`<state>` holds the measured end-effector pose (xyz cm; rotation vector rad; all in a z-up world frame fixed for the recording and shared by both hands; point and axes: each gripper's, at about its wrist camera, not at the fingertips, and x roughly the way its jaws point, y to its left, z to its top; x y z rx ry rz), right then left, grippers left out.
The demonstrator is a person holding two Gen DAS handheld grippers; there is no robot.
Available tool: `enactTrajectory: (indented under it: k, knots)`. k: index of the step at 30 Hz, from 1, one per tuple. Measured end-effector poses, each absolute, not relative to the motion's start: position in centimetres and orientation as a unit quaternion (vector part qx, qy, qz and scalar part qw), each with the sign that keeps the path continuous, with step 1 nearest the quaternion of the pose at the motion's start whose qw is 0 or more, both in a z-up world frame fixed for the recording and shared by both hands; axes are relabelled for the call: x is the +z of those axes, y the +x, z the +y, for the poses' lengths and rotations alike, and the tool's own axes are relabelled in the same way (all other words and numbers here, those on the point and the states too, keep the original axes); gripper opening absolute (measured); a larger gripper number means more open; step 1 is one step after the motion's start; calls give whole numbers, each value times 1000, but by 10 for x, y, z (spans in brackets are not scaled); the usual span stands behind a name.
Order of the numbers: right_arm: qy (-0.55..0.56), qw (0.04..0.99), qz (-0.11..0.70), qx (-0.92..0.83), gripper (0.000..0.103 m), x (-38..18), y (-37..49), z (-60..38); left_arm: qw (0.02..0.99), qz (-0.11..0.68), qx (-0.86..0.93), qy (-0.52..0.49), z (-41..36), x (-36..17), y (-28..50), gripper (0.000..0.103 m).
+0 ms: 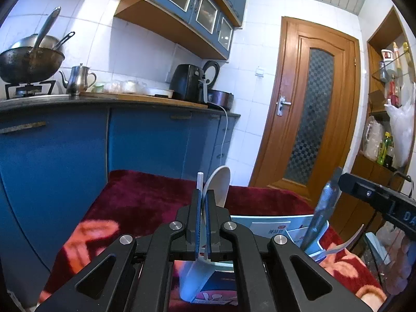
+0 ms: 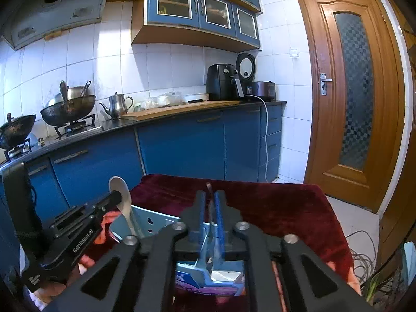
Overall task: Organize utensils
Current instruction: 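Lower the spoon into the Box holder with the left tool while the right tool drops the knife in, then move both open tools back down toward the remaining utensils on the blanket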
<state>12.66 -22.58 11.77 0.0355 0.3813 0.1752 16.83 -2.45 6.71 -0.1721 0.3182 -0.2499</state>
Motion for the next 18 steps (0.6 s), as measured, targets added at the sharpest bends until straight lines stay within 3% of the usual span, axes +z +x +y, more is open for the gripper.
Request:
enactTrajectory:
  k: [8,18]
  knots:
    - [23,984,153,87,31,129,103,-231,974,162,-132,-86,-24,69,163,15]
    - [51,986,151,57,32,121,69,-263,973,164,-142,-73,-25,79,140,16]
